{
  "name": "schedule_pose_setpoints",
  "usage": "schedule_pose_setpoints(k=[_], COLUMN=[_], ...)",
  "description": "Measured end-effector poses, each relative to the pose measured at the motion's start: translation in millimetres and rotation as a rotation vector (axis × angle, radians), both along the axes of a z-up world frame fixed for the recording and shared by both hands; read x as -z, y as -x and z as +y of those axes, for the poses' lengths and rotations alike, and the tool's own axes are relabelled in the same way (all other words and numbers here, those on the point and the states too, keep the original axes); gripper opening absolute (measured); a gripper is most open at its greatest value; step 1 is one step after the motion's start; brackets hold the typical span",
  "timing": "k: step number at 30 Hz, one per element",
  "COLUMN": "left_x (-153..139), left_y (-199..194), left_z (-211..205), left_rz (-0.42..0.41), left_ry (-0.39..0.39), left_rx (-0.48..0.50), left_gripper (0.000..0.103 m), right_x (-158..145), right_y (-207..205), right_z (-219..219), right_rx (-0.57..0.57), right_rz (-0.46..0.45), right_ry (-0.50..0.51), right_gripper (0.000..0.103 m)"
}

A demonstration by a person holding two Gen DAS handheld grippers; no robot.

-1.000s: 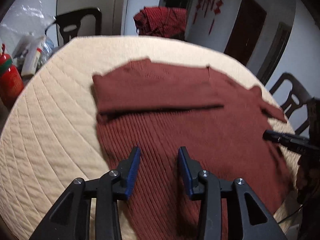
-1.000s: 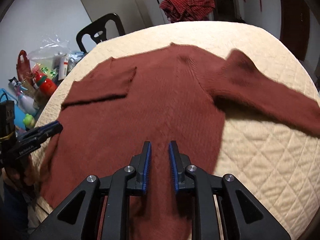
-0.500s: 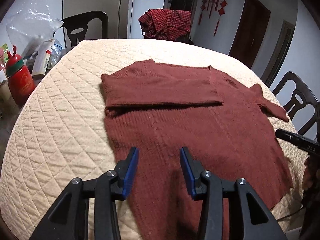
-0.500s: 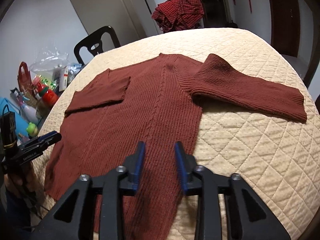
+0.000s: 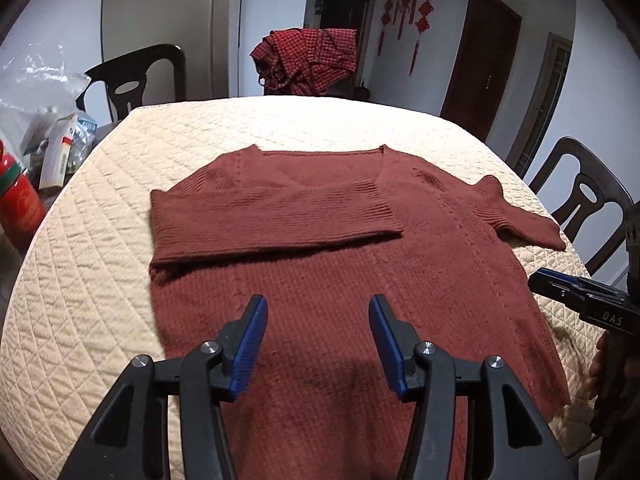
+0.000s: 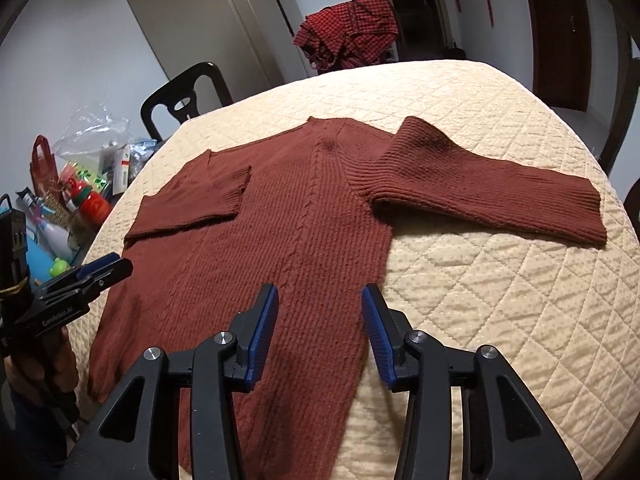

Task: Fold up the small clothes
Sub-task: 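Open both grippers and move the right gripper toward the other sleeve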

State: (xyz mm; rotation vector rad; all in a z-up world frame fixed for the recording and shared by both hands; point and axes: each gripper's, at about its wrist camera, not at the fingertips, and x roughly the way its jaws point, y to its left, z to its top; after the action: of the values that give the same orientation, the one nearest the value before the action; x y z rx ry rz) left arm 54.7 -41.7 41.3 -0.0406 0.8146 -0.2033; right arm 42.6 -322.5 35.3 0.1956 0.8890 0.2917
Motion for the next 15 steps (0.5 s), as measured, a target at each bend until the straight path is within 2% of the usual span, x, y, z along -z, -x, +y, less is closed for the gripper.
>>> schedule_pose_setpoints(k=[10,15], left_x=[-0.5,4.1], left_y=[-11.4,-19.4], left_z=[-13.3,-14.6], left_rz=[-0.012,-0.013], left_ry=[-0.022,-0.033], left_rx=[0.015,0.011], left_gripper=[0.057,0.057], right_x=[-0.8,0.3], right_y=[-5.9,-10.4], right_z=[-10.0,-25.6], right_rx=[0.022,0.080], right_rz=[0.012,0.020], right_ry=[0.004,-0.010], right_gripper=[0.045,0.045])
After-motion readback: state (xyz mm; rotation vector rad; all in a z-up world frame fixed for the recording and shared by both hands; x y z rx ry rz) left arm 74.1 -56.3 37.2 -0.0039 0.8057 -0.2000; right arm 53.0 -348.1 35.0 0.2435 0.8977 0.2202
